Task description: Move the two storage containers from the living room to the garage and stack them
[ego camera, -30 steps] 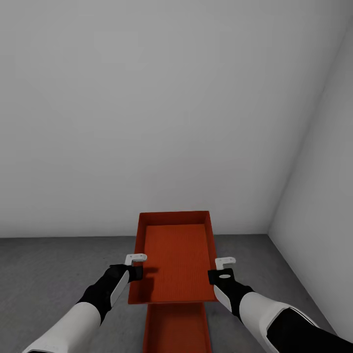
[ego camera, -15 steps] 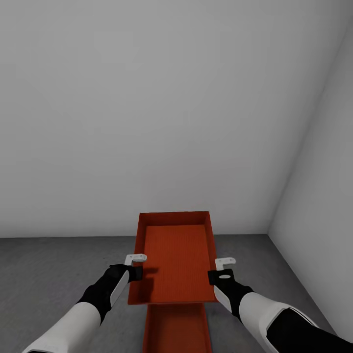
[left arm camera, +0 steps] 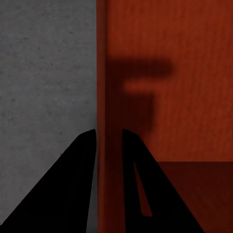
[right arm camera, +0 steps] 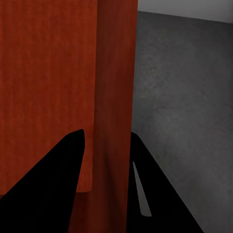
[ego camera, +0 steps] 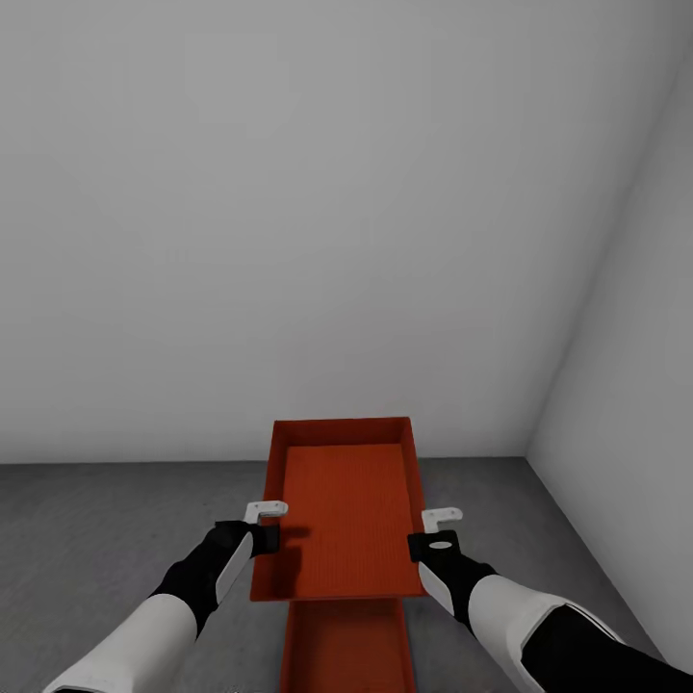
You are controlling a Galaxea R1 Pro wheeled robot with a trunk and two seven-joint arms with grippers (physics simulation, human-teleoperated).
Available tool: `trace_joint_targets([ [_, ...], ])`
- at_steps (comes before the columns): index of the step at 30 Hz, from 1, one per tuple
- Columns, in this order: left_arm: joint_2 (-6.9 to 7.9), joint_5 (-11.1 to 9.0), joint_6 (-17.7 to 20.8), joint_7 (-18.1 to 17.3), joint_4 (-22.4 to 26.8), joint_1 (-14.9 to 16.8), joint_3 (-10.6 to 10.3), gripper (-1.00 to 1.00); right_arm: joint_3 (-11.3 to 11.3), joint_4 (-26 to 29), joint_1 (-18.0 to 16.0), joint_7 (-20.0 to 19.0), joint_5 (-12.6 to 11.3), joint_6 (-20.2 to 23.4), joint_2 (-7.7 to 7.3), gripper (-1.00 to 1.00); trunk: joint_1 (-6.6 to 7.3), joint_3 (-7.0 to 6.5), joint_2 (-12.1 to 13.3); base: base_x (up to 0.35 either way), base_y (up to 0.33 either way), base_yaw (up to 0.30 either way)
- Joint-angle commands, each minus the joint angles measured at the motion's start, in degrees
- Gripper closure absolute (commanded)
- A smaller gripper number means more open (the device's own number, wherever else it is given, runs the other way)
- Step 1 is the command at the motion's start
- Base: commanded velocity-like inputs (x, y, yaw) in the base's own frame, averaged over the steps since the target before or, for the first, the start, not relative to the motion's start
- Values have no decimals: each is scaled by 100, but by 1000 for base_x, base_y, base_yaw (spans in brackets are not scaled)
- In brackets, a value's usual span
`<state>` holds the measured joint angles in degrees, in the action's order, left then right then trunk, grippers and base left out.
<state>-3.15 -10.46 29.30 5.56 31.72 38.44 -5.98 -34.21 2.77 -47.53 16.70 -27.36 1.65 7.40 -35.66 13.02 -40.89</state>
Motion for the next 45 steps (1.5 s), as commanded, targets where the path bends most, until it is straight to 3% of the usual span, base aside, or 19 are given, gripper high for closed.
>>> trace_joint_targets([
  [1,34,158,-266,85,20,6,-28,100,-51,-66,-2,70,-96,28,-2,100,-1,18,-8,0,0,0],
  [45,34,159,-266,86,16,6,-26,100,-51,-66,-2,70,-111,20,-20,100,-1,418,-8,0,0,0],
])
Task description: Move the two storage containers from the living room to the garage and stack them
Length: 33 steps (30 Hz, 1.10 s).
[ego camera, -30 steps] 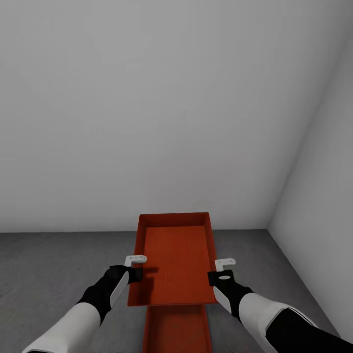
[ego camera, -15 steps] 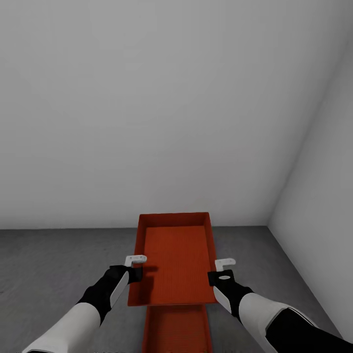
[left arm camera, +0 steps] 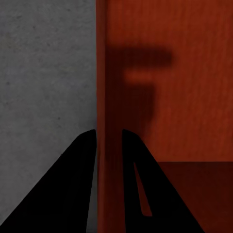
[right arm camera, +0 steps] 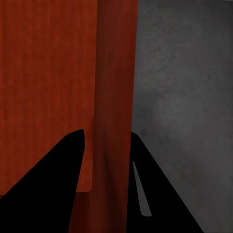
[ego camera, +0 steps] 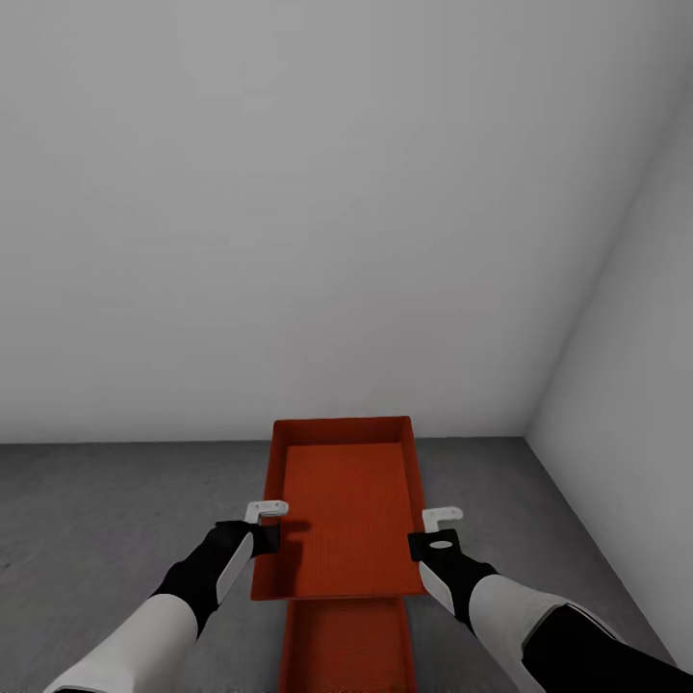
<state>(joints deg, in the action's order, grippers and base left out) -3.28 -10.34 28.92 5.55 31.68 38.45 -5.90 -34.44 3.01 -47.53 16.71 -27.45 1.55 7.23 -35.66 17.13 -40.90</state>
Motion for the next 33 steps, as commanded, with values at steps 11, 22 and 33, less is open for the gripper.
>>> trace_joint_targets([
  [11,47,146,-229,86,19,5,-34,100,-28,-90,-2,70,-102,30,-2,100,-1,108,-7,0,0,0],
  [22,47,146,-229,86,15,5,-34,100,-28,-98,-2,70,-102,37,-2,100,-1,208,-7,0,0,0],
  [33,47,146,-229,86,14,5,-34,100,-28,-99,-2,70,-102,30,-2,100,-1,309,-7,0,0,0],
])
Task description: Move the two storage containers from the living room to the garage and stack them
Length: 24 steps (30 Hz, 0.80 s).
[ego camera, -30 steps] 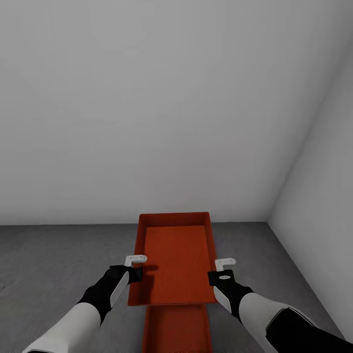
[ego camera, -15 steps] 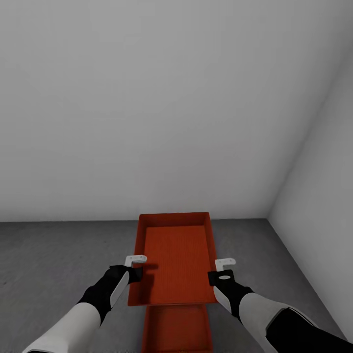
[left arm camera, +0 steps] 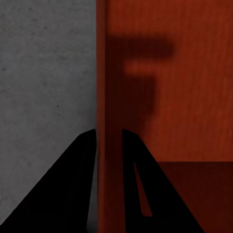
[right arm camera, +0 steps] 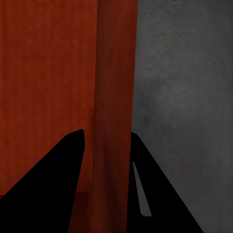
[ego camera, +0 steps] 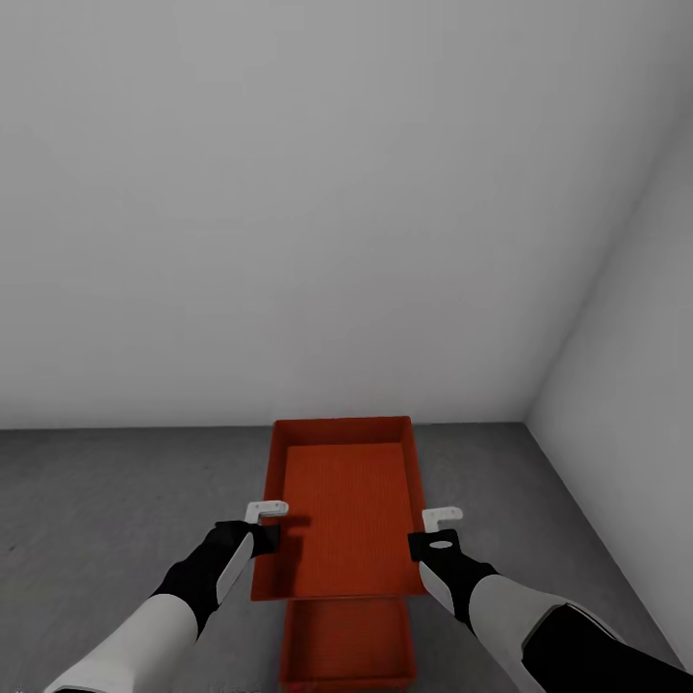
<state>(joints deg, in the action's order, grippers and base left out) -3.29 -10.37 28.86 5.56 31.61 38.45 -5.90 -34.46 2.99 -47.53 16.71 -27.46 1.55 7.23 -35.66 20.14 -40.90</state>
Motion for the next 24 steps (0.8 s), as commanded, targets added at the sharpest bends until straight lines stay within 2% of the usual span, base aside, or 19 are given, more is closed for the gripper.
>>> trace_joint_targets([
  [1,48,149,-223,86,20,5,-34,100,-25,-97,-2,69,-102,30,-2,100,-1,17,-7,0,0,0],
  [24,48,149,-223,86,20,5,-34,100,-25,-97,-2,69,-102,21,-2,100,-1,226,-7,0,0,0],
])
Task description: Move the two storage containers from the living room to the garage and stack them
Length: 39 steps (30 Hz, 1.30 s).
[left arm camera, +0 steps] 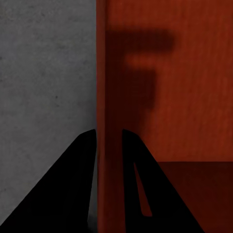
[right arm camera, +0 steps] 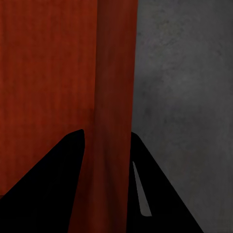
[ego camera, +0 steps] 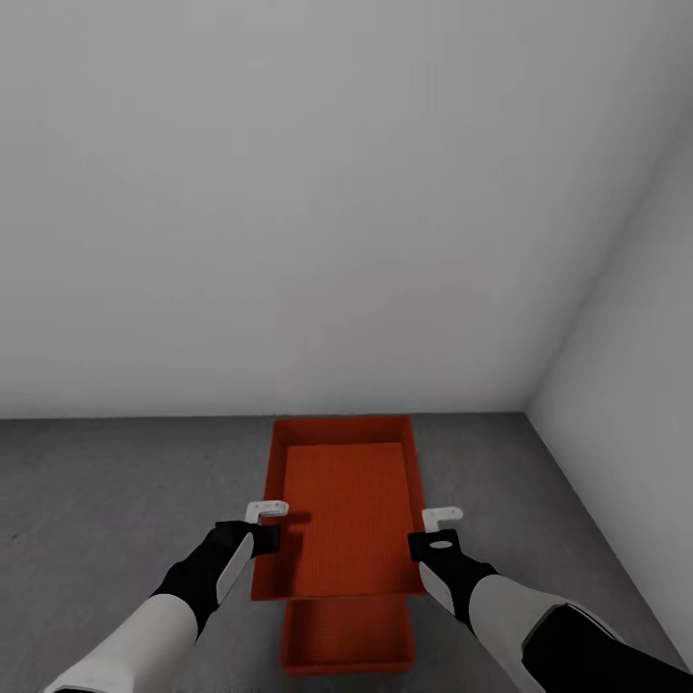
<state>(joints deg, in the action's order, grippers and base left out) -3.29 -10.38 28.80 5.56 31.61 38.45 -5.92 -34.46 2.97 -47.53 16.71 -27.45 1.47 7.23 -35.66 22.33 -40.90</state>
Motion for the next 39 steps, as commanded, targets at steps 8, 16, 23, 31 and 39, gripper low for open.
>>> trace_joint_targets([
  [8,48,150,-216,86,20,4,-32,100,-25,-95,-2,69,-101,29,-1,100,-1,80,-7,0,0,0],
  [16,48,150,-216,86,20,4,-32,100,-25,-95,-2,69,-103,29,2,100,-1,153,-7,0,0,0],
  [23,48,150,-216,86,20,4,-32,100,-25,-95,-2,69,-102,29,4,100,-1,217,-7,0,0,0],
  [31,48,150,-216,86,20,4,-32,100,-25,-95,-2,69,-103,29,7,100,-1,290,-7,0,0,0],
  [39,48,150,-216,86,20,4,-32,100,-25,-95,-2,69,-103,29,7,100,-1,362,-7,0,0,0],
])
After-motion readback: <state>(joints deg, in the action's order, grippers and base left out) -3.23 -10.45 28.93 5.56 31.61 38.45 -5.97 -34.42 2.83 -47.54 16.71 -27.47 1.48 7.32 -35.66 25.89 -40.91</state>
